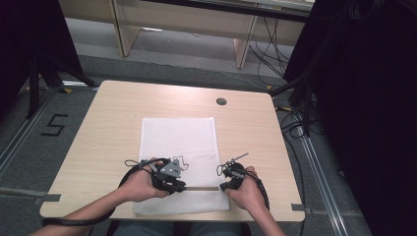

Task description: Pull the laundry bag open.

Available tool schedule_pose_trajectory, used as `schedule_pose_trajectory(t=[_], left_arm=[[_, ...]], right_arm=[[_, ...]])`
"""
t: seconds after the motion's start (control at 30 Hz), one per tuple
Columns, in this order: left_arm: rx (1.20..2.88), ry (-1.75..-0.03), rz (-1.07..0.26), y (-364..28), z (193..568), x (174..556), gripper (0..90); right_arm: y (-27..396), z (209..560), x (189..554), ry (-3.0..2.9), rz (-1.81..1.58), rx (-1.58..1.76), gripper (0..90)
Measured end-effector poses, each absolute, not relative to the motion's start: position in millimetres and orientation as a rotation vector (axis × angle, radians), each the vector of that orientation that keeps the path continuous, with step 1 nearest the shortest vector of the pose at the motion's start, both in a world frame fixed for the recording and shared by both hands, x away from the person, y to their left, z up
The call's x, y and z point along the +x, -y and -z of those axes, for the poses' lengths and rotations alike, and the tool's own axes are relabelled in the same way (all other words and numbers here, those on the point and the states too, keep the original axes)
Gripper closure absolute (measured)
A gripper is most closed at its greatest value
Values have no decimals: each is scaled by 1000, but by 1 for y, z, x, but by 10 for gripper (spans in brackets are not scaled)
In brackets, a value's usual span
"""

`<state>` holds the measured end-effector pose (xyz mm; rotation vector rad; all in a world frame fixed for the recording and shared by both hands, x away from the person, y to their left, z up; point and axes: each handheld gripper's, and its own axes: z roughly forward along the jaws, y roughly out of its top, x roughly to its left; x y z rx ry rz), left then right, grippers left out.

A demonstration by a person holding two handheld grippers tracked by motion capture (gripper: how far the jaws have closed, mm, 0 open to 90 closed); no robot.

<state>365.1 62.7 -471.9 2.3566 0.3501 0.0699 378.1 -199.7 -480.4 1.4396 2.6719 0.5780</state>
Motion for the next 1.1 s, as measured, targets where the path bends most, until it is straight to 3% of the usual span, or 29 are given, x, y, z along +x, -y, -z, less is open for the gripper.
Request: schedule_pose_trajectory(t=[1.1], left_arm=[[2359, -363, -73, -75, 470, 365, 817]], right_arm=[[199, 481, 378, -2662, -591, 1457, 900]])
